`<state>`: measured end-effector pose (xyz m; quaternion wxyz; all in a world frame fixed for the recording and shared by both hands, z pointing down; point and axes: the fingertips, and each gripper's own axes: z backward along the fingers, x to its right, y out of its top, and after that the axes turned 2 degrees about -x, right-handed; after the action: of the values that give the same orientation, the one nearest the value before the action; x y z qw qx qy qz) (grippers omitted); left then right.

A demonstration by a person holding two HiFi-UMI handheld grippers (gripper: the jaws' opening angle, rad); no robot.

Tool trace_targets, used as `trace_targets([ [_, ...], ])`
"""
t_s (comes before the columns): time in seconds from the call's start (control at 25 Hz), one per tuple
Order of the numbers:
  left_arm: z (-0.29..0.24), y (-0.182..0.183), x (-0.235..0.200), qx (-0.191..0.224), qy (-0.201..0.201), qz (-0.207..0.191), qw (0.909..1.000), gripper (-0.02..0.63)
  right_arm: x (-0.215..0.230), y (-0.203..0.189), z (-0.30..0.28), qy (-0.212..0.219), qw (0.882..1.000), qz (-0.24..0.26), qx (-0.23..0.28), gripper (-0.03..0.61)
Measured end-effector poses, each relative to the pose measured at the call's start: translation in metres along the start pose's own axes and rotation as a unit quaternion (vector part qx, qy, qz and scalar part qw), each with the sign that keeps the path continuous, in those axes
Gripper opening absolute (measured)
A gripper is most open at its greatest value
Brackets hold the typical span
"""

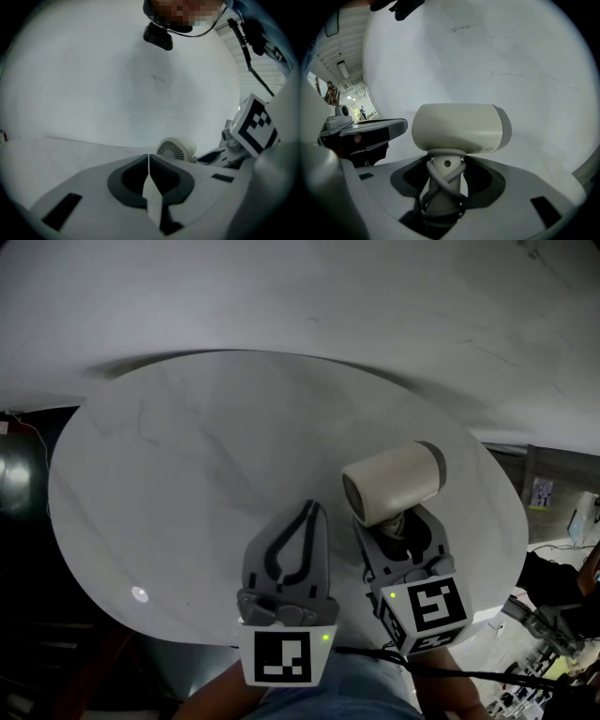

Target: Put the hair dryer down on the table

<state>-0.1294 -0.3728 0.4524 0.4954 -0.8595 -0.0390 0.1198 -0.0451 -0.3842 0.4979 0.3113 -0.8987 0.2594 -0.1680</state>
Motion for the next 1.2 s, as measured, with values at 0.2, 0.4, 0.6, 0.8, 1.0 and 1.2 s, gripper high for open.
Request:
trace_targets([
  [0.2, -0.003, -0.004, -0.01, -0.004, 0.004, 0.008, 0.9999, 0.012, -0.003, -0.007, -0.012, 0.004, 1.0, -0.004, -0.03, 0.222],
  [0.4, -0.007, -0.006, -0.017, -0.005, 0.003, 0.011, 0.9999, 0.012, -0.001, -0.012, -0.021, 0.0, 0.999, -0.008, -0.05, 0.222],
  [0.6, -0.011, -0.01, -0.021, -0.009, 0.008, 0.023, 0.9997, 0.012, 0.0, -0.017, -0.026, 0.0, 0.998, -0.016, -0.067, 0.222],
  [0.8, -0.01, -0.01, -0.023, -0.01, 0.011, 0.017, 0.9997, 0.012, 0.002, -0.021, -0.029, 0.003, 0.997, -0.021, -0.077, 0.224],
  [1.0, -0.007, -0.01, -0.025, -0.012, 0.02, 0.018, 0.9996, 0.012, 0.002, -0.022, -0.032, 0.005, 0.996, -0.019, -0.084, 0.224],
  [1.2, 0.0, -0.008, -0.028, -0.01, 0.034, 0.022, 0.9991, 0.012, -0.004, -0.026, -0.034, 0.013, 0.995, -0.012, -0.096, 0.229],
])
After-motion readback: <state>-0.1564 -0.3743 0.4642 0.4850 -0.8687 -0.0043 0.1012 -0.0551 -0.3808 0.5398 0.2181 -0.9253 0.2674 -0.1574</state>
